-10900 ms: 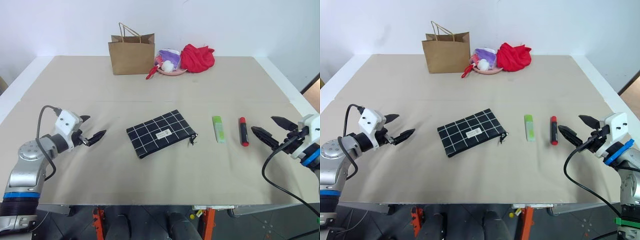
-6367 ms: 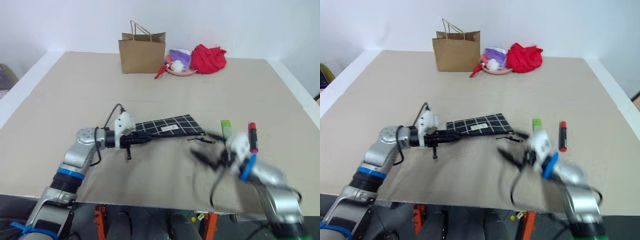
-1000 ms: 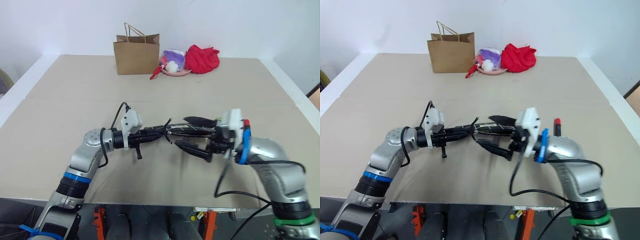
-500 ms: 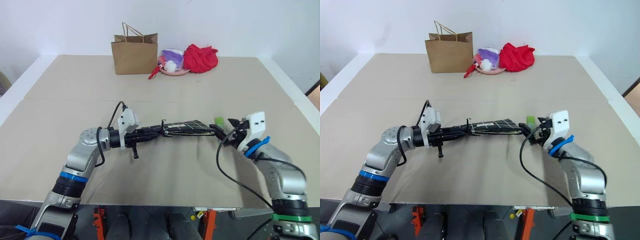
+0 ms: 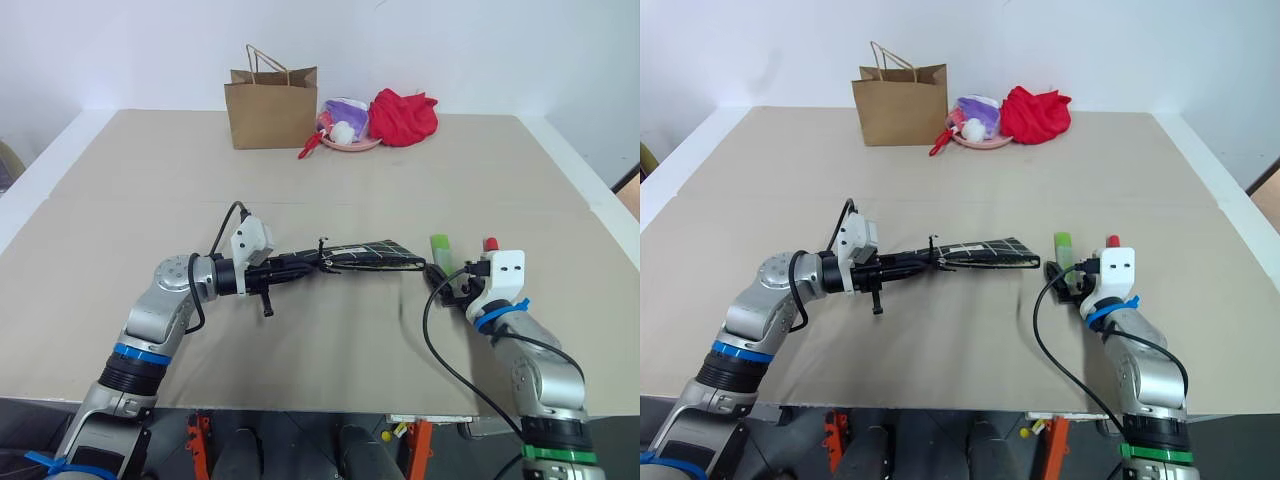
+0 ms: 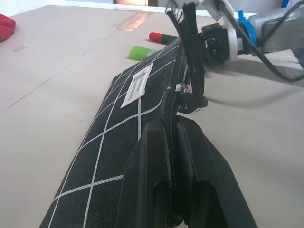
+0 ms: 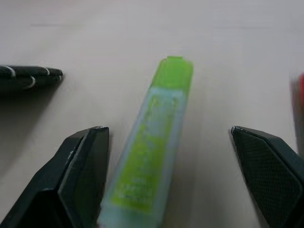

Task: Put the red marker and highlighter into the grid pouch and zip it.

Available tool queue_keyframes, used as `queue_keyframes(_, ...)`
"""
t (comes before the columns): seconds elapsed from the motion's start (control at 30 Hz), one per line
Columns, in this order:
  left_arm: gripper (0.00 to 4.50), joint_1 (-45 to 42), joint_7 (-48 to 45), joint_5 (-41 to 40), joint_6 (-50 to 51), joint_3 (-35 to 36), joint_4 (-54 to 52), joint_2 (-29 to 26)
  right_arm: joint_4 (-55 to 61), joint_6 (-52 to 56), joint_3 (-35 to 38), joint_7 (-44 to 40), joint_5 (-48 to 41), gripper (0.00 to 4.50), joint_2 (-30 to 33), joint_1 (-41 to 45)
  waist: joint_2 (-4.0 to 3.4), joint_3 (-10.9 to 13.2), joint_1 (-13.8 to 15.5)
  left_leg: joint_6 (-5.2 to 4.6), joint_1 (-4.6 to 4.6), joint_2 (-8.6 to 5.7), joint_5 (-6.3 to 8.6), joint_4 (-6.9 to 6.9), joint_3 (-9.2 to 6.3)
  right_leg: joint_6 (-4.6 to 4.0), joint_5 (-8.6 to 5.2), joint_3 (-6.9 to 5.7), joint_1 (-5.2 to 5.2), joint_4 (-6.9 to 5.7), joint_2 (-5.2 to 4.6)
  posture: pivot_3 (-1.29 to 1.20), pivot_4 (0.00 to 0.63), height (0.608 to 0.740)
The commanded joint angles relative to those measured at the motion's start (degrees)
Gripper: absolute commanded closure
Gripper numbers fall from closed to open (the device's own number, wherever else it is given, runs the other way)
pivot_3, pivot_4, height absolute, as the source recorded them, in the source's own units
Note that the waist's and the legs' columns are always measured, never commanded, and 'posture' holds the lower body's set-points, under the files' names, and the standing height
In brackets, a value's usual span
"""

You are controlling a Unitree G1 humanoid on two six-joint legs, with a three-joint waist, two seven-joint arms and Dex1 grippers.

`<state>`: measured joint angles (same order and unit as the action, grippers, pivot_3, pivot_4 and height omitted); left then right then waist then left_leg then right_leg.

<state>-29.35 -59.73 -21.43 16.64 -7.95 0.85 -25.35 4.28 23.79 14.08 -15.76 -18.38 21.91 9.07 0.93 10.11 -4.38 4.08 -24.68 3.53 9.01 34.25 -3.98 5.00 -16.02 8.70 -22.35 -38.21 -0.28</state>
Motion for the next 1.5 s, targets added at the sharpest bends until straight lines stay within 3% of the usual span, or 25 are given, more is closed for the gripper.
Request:
queue_keyframes(0.03,4.50,-0.24,0.27,-1.05,-0.33,1.36,-2.21,0.14,2.24,0.93,-0.17,2.00,1.15,0.08,-0.88,-1.28,0.00,0.00,0.00,0.00,0.01,0.00,0.00,0.01,0.00,0.00,0.00,0.00,0.01,0.00,0.00,0.00,0.150,0.740)
queue_keyframes(0.1,4.50,-0.37,0.29,-1.17,-0.33,1.30,-2.03,0.23,2.57,1.99,-0.33,3.43,1.88,0.08,-1.29,-1.34,0.01,-0.01,0.01,0.01,0.01,0.00,0.00,0.03,0.00,0.00,0.01,0.00,0.03,0.00,0.00,0.00,0.150,0.740)
queue_keyframes(0.3,4.50,-0.77,0.23,-1.22,-0.46,1.29,-1.44,0.48,3.06,3.82,-2.42,4.77,4.25,2.80,-1.38,-1.75,0.04,-0.02,0.02,0.01,0.02,0.00,-0.01,0.04,0.00,0.00,0.01,0.00,0.05,0.00,0.00,0.00,0.150,0.740)
queue_keyframes(0.37,4.50,-0.77,0.25,-1.19,-0.48,1.24,-1.42,0.58,3.47,4.86,-2.48,5.46,4.15,3.40,-1.97,-2.05,0.11,-0.06,0.02,0.01,0.02,0.00,-0.01,0.07,0.00,0.01,0.02,0.00,0.07,0.00,-0.01,0.00,0.150,0.740)
queue_keyframes(0.57,4.50,-0.87,0.37,-1.14,-0.43,1.34,-1.31,0.67,4.73,5.69,-2.79,4.99,4.29,3.39,-1.88,-3.06,0.14,-0.09,0.10,0.01,0.04,0.00,-0.01,0.07,-0.01,0.00,0.02,0.00,0.09,0.00,0.00,0.00,0.150,0.740)
queue_keyframes(0.67,4.50,-0.85,0.26,-1.23,-0.45,1.50,-1.12,0.58,6.68,3.46,-0.62,0.44,1.05,3.39,-0.14,-1.30,0.14,-0.08,0.10,0.01,0.03,0.00,-0.01,0.05,-0.01,0.01,0.00,0.00,0.08,0.01,-0.01,0.00,0.150,0.740)
queue_keyframes(0.87,4.50,-1.17,-1.52,-1.62,-0.31,0.97,-1.19,0.01,5.77,-1.56,1.51,-20.35,-2.95,3.39,17.89,6.83,-0.17,0.13,0.08,0.00,-0.01,-0.11,-0.01,0.08,0.05,0.10,0.01,0.06,0.03,0.03,-0.10,0.00,0.150,0.740)
queue_keyframes(1.03,4.50,-1.53,-2.27,-1.34,-0.82,1.11,-0.42,0.01,6.26,-0.98,2.37,-33.37,-10.55,3.39,24.09,10.61,-0.15,0.13,-0.07,-0.07,0.03,-0.04,0.03,-0.01,0.02,0.06,-0.05,0.03,0.03,0.03,-0.01,0.00,0.150,0.740)
queue_keyframes(1.17,4.50,-1.44,-2.56,-1.57,-0.86,1.40,-0.47,0.02,12.38,5.66,2.43,-45.54,-19.43,3.39,30.35,7.78,-0.19,0.16,0.11,-0.11,-0.09,-0.11,0.07,0.00,0.01,0.16,-0.15,0.03,0.01,0.05,-0.12,0.00,0.150,0.740)
queue_keyframes(1.3,4.50,-0.89,-2.71,-2.02,-0.65,1.48,-1.10,-0.13,14.82,7.27,1.03,-50.59,-20.38,3.39,34.28,3.99,-0.16,0.16,0.21,-0.16,-0.08,-0.12,0.11,0.03,-0.01,0.16,-0.20,0.01,0.04,0.06,-0.12,0.00,0.150,0.740)
queue_keyframes(1.5,4.50,-0.70,-2.52,-2.39,-0.53,1.39,-1.56,-0.20,14.44,6.63,-0.78,-51.54,-19.02,3.39,34.49,2.78,-0.16,0.17,0.05,-0.13,-0.05,-0.12,0.09,0.15,0.00,0.15,-0.12,0.02,0.04,0.05,-0.12,0.00,0.150,0.740)
